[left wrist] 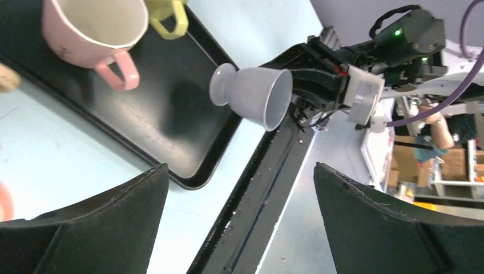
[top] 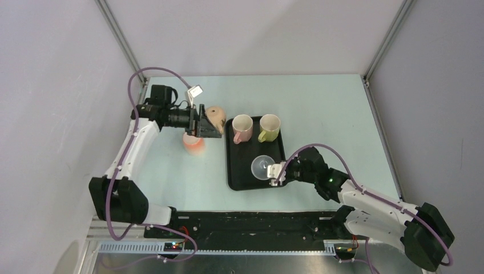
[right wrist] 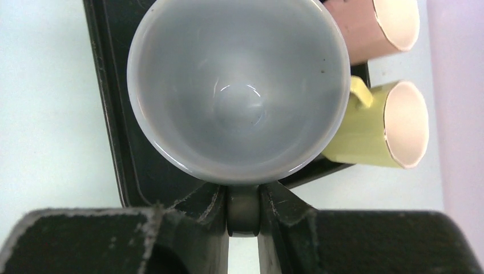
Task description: Turn the mug right side up
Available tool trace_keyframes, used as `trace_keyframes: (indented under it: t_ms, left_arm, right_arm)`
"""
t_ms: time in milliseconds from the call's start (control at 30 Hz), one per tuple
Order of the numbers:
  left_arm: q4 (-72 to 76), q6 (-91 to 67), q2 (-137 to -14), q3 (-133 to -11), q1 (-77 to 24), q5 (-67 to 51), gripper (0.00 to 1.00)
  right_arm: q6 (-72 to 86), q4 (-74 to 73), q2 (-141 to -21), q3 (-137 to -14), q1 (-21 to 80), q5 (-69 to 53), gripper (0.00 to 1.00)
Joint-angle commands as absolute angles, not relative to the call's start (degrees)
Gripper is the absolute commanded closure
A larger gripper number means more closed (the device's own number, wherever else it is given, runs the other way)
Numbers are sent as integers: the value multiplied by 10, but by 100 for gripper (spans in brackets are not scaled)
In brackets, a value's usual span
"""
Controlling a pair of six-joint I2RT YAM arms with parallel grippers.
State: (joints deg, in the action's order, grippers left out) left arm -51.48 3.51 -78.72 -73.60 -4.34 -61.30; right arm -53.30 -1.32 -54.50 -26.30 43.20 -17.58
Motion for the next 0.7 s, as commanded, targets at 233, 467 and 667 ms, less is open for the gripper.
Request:
trace_keyframes:
  t_ms: [233, 467, 667]
  left_arm:
    - [-512, 107, -724, -693, -2, -533, 0]
    - [-511, 173, -686, -663, 29, -453, 0]
    - [-512, 191, -665, -643, 56, -459, 0]
  right_arm:
    - [-382, 21, -573, -334, 323, -243, 100]
    - [-329, 20, -640, -369, 283, -248, 100]
    - [-289, 36, -704, -385, 262, -258, 100]
